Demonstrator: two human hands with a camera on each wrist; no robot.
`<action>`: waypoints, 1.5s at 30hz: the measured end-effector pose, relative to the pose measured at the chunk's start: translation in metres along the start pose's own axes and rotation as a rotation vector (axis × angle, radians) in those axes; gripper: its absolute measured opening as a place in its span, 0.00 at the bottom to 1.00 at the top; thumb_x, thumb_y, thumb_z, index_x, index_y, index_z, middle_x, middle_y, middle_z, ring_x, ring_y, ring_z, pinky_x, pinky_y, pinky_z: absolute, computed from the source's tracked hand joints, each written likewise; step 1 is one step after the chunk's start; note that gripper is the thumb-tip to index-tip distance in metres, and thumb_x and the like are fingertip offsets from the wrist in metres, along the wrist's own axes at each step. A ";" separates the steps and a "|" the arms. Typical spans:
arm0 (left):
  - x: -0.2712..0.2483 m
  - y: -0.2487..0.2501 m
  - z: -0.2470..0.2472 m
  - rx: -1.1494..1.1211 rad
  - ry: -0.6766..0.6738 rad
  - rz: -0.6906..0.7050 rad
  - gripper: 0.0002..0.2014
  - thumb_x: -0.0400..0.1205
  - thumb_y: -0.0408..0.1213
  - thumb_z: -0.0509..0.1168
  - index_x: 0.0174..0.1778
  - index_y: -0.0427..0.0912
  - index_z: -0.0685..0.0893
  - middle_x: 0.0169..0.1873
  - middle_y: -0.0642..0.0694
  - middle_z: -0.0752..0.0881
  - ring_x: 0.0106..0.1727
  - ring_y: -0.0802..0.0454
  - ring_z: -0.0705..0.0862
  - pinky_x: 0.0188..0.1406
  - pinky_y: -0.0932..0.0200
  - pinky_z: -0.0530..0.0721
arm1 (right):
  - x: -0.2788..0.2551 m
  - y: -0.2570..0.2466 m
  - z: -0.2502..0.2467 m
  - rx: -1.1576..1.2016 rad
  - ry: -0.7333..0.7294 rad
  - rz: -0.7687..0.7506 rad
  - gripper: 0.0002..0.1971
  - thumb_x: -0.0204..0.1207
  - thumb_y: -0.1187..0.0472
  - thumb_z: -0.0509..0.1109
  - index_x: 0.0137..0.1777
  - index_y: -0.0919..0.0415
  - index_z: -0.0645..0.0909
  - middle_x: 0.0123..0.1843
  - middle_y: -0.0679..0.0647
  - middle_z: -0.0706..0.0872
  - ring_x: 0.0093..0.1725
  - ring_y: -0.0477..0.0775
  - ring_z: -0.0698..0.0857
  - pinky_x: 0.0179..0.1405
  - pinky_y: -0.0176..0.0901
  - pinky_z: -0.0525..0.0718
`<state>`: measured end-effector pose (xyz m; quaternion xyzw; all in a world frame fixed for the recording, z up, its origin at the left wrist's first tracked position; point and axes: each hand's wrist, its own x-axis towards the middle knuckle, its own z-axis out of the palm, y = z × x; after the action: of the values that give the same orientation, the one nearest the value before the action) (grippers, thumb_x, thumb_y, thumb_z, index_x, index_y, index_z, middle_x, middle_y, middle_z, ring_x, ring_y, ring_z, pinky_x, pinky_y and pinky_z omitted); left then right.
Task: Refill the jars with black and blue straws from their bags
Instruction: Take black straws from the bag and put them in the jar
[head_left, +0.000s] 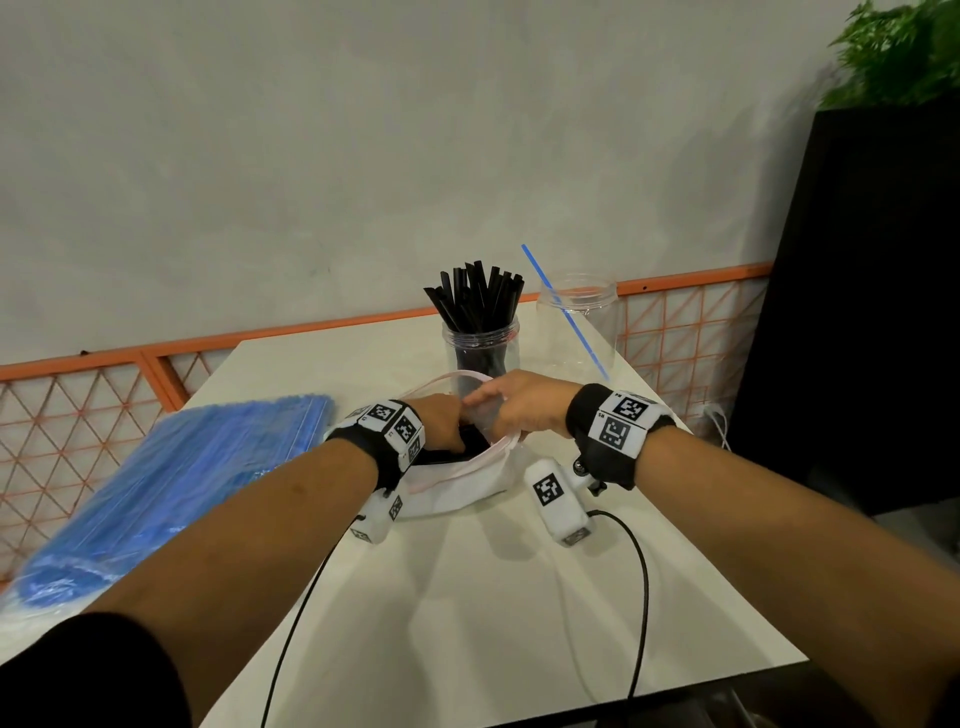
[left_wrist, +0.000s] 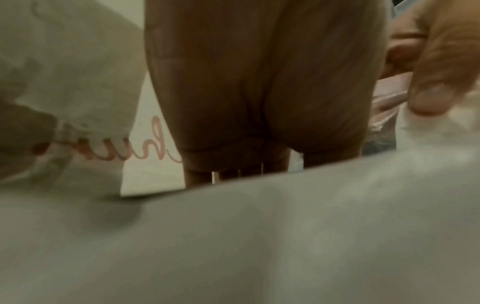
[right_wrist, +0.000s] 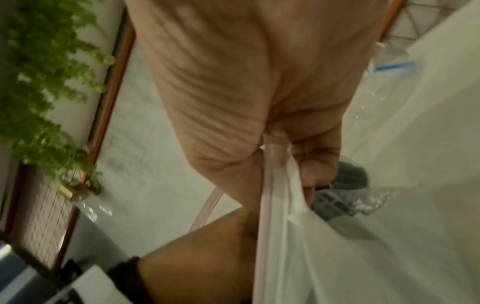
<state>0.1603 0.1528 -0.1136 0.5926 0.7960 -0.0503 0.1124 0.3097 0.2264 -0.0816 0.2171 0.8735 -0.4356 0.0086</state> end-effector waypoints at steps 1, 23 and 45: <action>-0.002 0.000 0.000 0.010 0.012 0.010 0.09 0.80 0.38 0.69 0.55 0.45 0.83 0.47 0.47 0.83 0.45 0.49 0.79 0.47 0.59 0.74 | 0.000 0.000 -0.001 -0.034 0.013 0.014 0.28 0.70 0.74 0.70 0.70 0.56 0.78 0.58 0.54 0.83 0.46 0.49 0.83 0.33 0.35 0.82; -0.044 -0.026 -0.005 -0.465 0.344 0.093 0.12 0.81 0.43 0.72 0.33 0.48 0.79 0.24 0.53 0.82 0.25 0.56 0.78 0.33 0.61 0.76 | 0.002 0.005 0.016 -0.256 0.031 0.121 0.26 0.72 0.66 0.70 0.71 0.57 0.74 0.60 0.58 0.81 0.47 0.55 0.82 0.42 0.43 0.85; -0.081 0.043 -0.019 -1.473 0.341 0.537 0.12 0.83 0.36 0.66 0.32 0.44 0.83 0.26 0.43 0.81 0.31 0.43 0.83 0.47 0.46 0.84 | 0.017 0.000 0.023 -0.643 -0.031 0.033 0.02 0.76 0.65 0.67 0.43 0.62 0.78 0.41 0.55 0.81 0.41 0.54 0.81 0.46 0.43 0.85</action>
<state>0.2211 0.0937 -0.0732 0.5371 0.4610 0.6079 0.3598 0.2905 0.2154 -0.0994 0.2109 0.9625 -0.1403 0.0972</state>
